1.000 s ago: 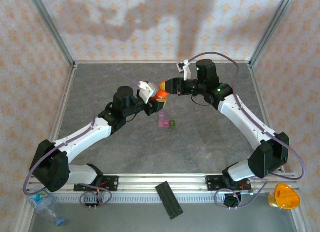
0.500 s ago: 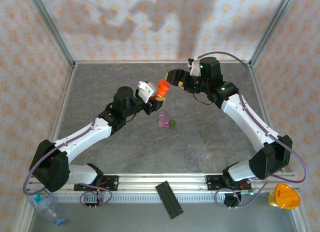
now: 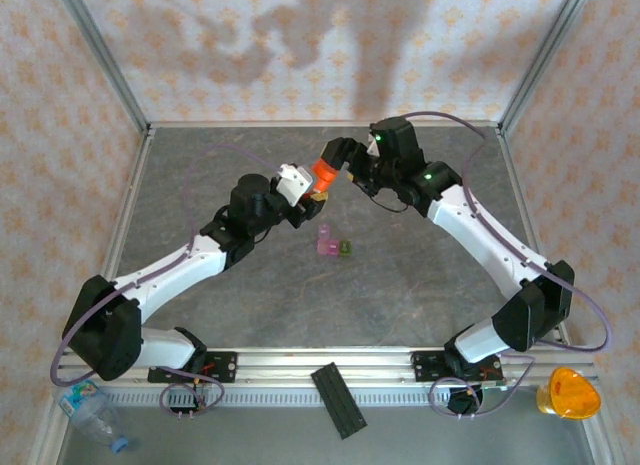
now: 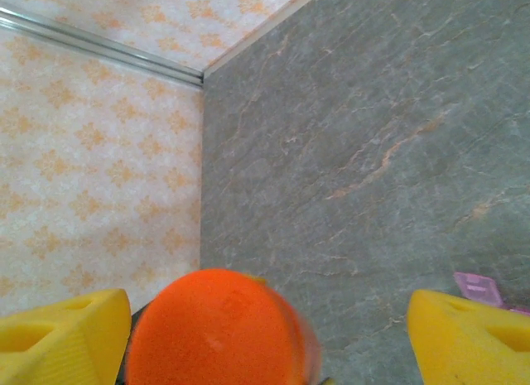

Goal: Sort the pills into containers

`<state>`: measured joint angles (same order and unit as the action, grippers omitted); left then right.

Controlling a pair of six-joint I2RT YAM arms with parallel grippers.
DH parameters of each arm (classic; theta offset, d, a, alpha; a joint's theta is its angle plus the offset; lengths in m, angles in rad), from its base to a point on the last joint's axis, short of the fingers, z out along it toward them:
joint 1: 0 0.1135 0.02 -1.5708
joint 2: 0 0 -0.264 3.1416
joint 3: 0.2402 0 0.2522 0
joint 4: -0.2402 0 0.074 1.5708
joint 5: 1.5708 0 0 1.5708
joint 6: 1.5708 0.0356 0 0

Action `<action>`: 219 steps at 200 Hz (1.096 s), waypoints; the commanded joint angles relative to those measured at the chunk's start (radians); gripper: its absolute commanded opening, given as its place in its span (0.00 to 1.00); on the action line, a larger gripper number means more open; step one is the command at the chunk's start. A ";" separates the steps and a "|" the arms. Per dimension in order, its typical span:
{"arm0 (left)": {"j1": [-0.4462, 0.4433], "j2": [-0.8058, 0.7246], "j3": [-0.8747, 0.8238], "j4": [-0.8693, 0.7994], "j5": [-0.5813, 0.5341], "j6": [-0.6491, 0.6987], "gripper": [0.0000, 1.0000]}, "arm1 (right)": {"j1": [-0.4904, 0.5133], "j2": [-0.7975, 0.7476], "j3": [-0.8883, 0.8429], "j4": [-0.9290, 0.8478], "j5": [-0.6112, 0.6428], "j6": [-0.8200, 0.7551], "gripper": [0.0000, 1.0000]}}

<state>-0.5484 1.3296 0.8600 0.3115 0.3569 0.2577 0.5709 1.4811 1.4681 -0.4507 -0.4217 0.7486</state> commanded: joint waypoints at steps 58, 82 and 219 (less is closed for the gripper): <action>-0.008 0.022 0.022 0.076 -0.010 0.009 0.00 | 0.042 0.045 0.063 0.003 -0.001 0.009 0.78; -0.008 0.027 0.030 0.076 -0.007 0.007 0.00 | 0.044 0.047 0.059 0.004 -0.007 0.004 0.72; -0.007 -0.032 0.045 0.007 0.205 -0.112 0.00 | -0.089 -0.032 -0.067 0.126 -0.401 -0.611 0.43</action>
<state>-0.5541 1.3445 0.8635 0.3244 0.4416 0.1905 0.5186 1.4731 1.3884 -0.3363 -0.6758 0.4137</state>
